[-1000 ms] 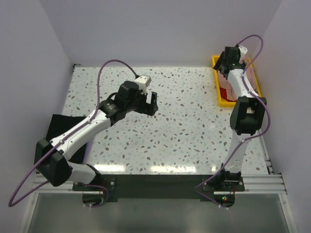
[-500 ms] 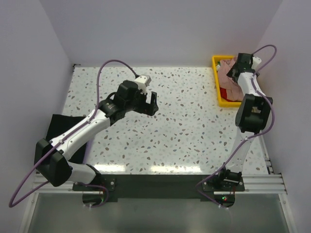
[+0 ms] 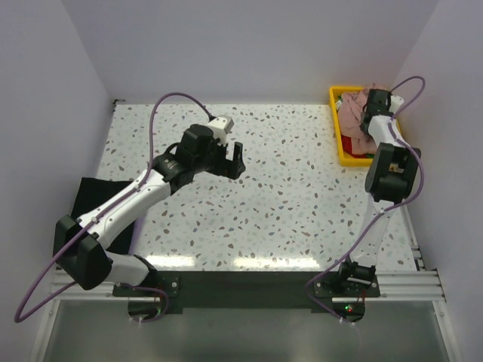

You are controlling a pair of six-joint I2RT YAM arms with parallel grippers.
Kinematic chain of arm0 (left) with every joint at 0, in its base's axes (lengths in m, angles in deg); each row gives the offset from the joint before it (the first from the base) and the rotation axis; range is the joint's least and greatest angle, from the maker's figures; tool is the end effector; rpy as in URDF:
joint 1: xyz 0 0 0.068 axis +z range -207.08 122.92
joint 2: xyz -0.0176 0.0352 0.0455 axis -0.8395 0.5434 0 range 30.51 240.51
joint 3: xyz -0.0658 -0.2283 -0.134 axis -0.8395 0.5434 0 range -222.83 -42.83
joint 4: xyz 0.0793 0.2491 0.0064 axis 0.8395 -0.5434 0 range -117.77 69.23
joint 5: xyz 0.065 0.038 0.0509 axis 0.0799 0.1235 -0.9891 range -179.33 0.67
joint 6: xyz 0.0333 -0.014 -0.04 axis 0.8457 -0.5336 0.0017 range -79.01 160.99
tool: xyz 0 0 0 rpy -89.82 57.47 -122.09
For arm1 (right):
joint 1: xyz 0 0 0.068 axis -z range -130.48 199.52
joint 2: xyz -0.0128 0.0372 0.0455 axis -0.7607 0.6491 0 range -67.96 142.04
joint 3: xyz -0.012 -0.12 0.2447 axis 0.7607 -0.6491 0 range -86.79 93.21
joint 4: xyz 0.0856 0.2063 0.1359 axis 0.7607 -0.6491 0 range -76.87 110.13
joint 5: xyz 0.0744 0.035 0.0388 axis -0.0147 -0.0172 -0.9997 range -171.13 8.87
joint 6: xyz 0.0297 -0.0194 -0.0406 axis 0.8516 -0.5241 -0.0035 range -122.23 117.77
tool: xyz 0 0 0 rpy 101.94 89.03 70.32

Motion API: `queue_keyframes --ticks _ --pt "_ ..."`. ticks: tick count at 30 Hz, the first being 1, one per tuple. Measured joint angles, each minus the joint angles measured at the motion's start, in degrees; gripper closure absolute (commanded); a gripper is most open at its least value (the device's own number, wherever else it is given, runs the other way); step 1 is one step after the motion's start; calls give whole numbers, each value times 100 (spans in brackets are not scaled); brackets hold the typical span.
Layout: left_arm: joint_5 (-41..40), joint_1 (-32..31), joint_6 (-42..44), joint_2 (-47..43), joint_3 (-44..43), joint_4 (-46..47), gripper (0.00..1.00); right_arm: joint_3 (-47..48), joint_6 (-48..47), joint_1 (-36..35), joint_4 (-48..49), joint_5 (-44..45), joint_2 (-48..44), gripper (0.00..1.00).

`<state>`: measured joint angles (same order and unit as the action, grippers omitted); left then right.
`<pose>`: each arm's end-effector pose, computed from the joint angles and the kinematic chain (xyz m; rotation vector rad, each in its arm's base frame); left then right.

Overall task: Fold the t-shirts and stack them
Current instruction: Grab the tshirt from the pile

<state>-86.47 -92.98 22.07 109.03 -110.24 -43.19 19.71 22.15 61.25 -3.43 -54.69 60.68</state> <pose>0.2506 -0.1837 0.3234 0.3567 2.1891 -0.5973 0.4945 -0.1188 0.2072 0.9194 2.1127 -0.4328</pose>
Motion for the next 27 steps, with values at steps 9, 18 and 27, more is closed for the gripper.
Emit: queue_keyframes --ticks 9,18,27 --pt "4 24 0 0 0 0 0 -221 7 7 74 -72 -302 100" --pt "94 76 -17 0 -2 2 0 -955 -57 -50 459 -264 -1816 100" --pt "96 92 -105 0 -9 4 0 -1368 -715 -776 1069 -452 -3368 100"
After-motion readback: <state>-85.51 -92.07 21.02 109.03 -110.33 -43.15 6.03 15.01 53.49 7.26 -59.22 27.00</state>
